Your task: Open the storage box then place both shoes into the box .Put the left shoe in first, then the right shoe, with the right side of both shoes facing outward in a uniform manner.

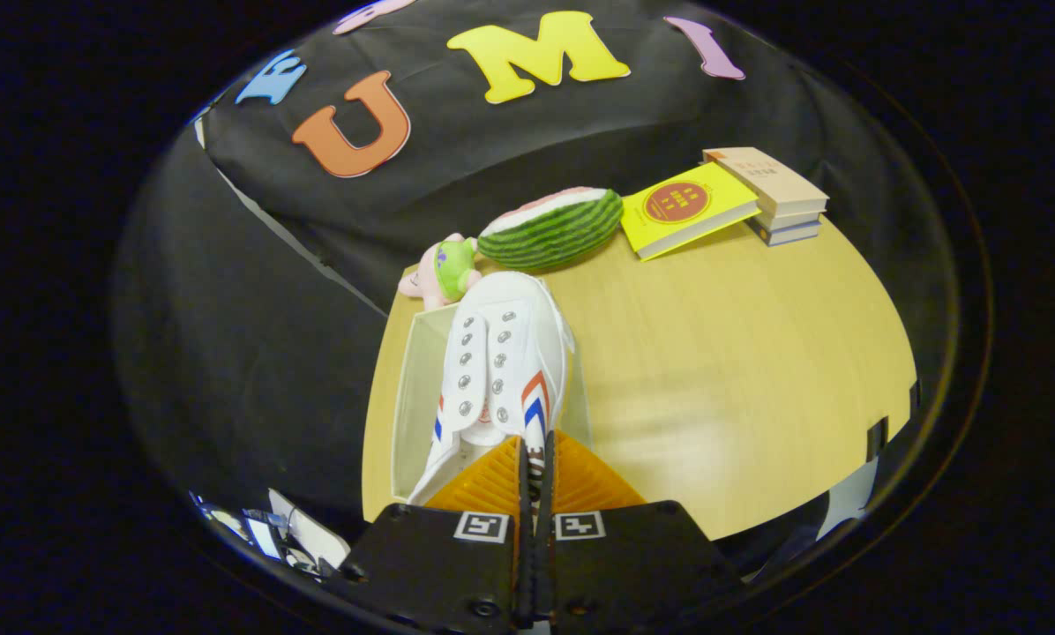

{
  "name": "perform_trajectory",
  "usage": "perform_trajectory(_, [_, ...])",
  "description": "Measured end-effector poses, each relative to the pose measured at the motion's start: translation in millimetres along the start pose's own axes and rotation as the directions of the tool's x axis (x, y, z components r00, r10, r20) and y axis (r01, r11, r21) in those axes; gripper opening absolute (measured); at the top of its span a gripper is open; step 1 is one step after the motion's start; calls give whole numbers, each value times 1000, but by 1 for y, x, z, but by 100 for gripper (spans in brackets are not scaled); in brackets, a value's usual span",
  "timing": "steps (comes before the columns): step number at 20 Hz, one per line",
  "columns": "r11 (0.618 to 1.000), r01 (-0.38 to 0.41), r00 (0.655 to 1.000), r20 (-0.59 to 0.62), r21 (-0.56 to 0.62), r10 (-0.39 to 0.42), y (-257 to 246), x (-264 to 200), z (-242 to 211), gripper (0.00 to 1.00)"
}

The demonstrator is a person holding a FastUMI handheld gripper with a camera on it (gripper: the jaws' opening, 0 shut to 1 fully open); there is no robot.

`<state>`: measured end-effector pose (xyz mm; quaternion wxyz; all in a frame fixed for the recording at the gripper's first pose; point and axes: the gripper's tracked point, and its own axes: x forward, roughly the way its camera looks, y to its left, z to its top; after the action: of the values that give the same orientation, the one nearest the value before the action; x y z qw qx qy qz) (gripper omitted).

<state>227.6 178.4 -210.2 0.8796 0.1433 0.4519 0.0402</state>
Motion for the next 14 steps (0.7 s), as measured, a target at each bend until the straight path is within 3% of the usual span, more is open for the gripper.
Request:
perform_trajectory(11, [999, 29, 999, 28, -14, -29, 3, 56, -8, 6])
perform_trajectory(13, [1000, 2, 1000, 22, -20, -1, 5, 64, -10, 6])
perform_trajectory(14, [999, -38, 998, 51, -2, 38, 10, 67, -7, 12])
